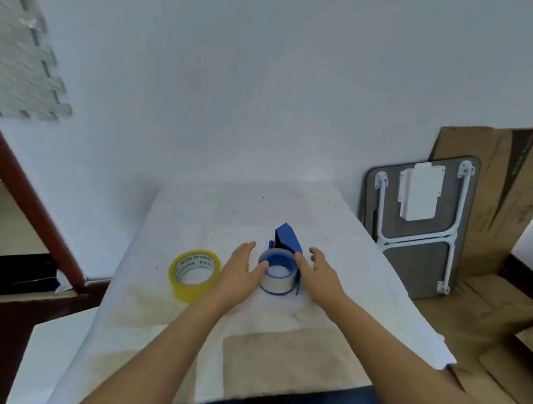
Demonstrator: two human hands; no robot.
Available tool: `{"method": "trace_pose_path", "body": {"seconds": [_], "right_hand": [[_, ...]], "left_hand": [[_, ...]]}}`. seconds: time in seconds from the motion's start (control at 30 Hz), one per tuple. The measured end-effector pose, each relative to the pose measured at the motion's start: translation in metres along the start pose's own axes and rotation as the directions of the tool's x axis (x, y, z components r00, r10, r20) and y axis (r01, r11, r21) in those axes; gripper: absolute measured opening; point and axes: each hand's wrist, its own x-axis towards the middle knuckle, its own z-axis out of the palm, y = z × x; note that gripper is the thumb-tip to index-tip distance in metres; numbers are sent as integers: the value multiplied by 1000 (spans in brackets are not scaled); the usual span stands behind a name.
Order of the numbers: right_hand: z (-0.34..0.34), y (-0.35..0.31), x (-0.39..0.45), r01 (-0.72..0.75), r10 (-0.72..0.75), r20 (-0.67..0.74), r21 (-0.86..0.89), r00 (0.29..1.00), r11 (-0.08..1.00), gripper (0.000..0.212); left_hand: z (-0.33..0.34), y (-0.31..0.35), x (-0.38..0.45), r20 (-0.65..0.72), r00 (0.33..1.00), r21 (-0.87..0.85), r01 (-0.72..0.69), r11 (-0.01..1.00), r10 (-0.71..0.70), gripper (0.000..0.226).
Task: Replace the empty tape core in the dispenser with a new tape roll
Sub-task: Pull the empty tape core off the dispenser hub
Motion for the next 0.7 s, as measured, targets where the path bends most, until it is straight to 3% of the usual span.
{"method": "trace_pose_path", "body": {"seconds": [0.1,0.23,0.33,0.47,0.7], "right_hand": [[4,5,13,-77,79,-26,69,997,995,61],[12,6,24,-131,132,-3,101,991,986,65],[19,6,26,-97,97,6,117,995,988,52],[23,7,21,-75,75,10,235,997,969,31],[26,15,-5,-1,17,-22,567,1000,824,45]], "left_hand": [[5,-7,4,-29,991,-105,124,987,-128,65],[13,-21,6,52,976,-189,219,957,-213,72],[14,-16,4,70,982,-219,187,958,-176,46],[13,-19,-2,92,990,-236,127,963,-108,38],[13,-31,-29,67,998,-308,33,951,-13,40]]}}
